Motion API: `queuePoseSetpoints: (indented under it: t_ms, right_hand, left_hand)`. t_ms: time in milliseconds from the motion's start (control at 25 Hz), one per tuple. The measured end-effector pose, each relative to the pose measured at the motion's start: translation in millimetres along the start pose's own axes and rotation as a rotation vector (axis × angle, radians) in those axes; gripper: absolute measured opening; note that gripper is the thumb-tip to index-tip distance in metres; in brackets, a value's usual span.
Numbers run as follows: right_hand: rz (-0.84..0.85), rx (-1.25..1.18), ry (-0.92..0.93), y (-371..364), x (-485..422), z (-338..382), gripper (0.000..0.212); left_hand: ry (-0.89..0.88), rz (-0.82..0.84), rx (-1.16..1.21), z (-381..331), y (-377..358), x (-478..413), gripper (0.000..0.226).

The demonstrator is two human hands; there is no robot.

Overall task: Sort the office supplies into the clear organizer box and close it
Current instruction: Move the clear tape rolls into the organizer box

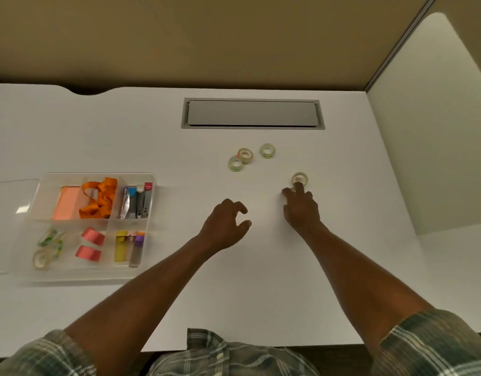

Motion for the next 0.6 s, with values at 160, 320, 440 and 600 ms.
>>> queuePoseSetpoints:
  t_ms: [160,320,440,600]
  right_hand:
    - [-0.058,-0.069,0.054,-4,14,-7,0.025]
    - [-0.059,-0.308,-0.05,3,13,-23,0.039]
    - [-0.035,-0.349,-0.098,13,1,-40,0.067]
    - [-0.006,-0.296,-0.118,17,-18,-59,0.069]
  left_hand:
    - [-0.013,0.011,-0.048,-22,-16,-29,0.036]
    - [-0.012,0.011,-0.178,-28,-27,-71,0.044]
    - [0.021,-0.007,-0.363,-22,-26,-104,0.055]
    - [0.103,0.025,-0.49,-3,-23,-133,0.061]
Point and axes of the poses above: each hand's wrist, its own x-axis away from the middle knuckle, its own y-axis out of the back of the hand, z = x × y, the point moved 1 cm from there along -x, towards the middle knuckle, and after that the axes turned 4 degrees about -z, right-handed, at the moved point
